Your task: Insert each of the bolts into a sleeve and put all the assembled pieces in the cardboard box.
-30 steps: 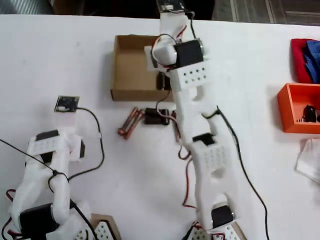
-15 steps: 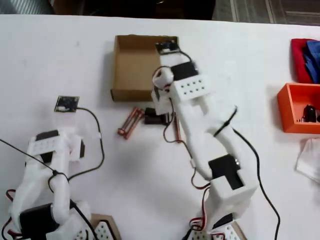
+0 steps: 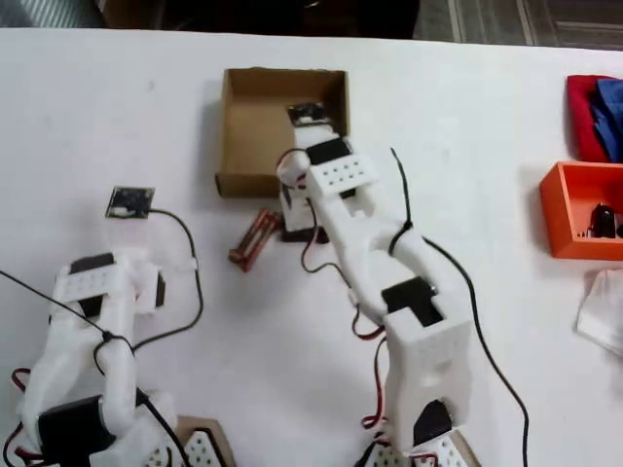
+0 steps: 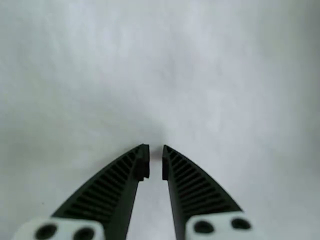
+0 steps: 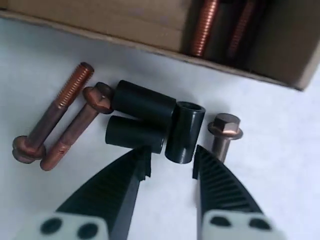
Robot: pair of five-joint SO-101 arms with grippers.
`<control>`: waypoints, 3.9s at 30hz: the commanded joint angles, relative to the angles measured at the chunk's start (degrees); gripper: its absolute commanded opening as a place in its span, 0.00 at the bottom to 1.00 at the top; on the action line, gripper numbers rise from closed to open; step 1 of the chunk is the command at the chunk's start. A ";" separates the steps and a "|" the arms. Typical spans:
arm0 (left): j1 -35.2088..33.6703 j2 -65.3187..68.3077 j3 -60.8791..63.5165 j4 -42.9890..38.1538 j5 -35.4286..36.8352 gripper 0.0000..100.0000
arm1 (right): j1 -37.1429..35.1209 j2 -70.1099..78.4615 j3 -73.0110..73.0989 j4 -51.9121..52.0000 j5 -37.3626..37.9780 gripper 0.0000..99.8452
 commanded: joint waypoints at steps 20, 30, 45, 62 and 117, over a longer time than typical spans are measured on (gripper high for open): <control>-0.70 -0.44 0.40 -0.88 0.35 0.08 | 1.80 -0.13 0.09 -4.88 -0.62 0.13; -0.70 -0.44 0.40 -0.88 0.35 0.08 | 2.07 -0.13 0.18 -4.79 -0.62 0.13; -0.70 -0.53 0.40 -0.79 0.35 0.08 | 2.15 1.63 0.00 -4.62 -0.62 0.13; -0.70 -0.53 0.48 -0.79 0.35 0.08 | 2.07 5.67 0.18 -2.42 -0.62 0.13; -0.70 -0.53 0.48 -0.79 0.35 0.08 | 0.22 -6.37 11.16 -5.58 4.84 0.02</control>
